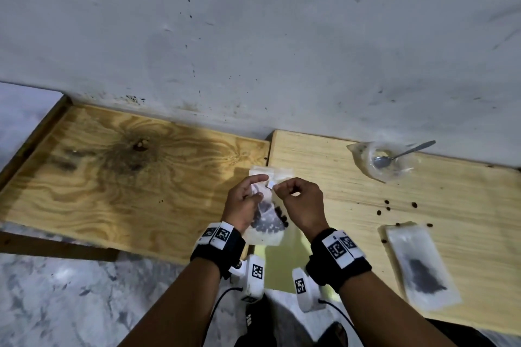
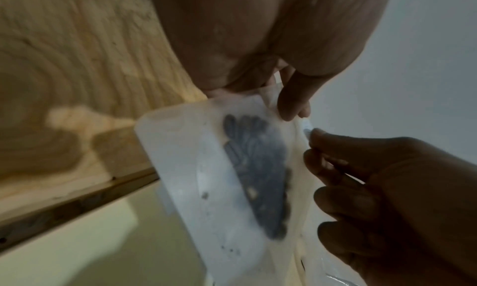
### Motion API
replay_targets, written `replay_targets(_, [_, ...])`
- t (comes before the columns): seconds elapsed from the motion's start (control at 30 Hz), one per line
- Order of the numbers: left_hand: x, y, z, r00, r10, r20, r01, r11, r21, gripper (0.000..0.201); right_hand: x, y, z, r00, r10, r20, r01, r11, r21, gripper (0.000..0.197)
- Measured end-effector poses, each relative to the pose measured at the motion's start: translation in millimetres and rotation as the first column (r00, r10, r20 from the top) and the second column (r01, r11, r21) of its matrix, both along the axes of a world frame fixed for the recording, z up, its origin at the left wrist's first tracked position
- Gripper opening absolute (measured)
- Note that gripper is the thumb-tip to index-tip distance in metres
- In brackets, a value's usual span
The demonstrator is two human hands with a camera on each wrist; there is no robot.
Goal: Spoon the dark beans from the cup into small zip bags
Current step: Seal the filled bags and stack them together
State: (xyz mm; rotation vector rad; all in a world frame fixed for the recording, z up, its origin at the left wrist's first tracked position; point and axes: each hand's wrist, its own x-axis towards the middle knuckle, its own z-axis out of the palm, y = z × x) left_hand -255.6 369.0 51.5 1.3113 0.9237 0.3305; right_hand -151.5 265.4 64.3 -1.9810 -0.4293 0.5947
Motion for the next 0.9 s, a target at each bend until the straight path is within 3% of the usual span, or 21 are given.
replay_targets(0.3, [7, -7, 13, 0.998, -0.049, 0.045, 0.048, 0.999, 0.024, 0.049, 0, -7, 11, 0.989, 0.039, 0.143, -0.010, 0.979, -0.202, 0.016])
replay_targets(0.43, [12, -13, 17, 0.997, -0.024, 0.067, 0.024, 1.000, 0.011, 0.032, 0, -8, 18, 0.973, 0.035, 0.227, 0.035, 0.954, -0.297, 0.014])
replay_targets(0.57, [15, -16, 21, 0.994, 0.085, 0.065, -0.089, 0.995, 0.053, 0.017, 0, -16, 19, 0.966, -0.117, 0.232, 0.161, 0.971, -0.177, 0.042])
replay_targets(0.63, [16, -16, 20, 0.995, 0.081, 0.062, -0.085, 0.994, 0.069, 0.020, 3, -20, 17, 0.968, -0.208, 0.141, 0.223, 0.970, -0.094, 0.051])
replay_targets(0.73, [18, -17, 21, 0.996, 0.044, 0.078, -0.050, 0.996, 0.074, 0.023, 9, -26, 14, 0.959, -0.274, -0.075, 0.278, 0.960, 0.044, 0.046])
replay_targets(0.9, [19, -19, 21, 0.994, -0.022, 0.110, 0.017, 0.999, 0.047, 0.026, 11, -33, 10, 0.950, -0.299, -0.083, 0.307, 0.947, 0.098, 0.050])
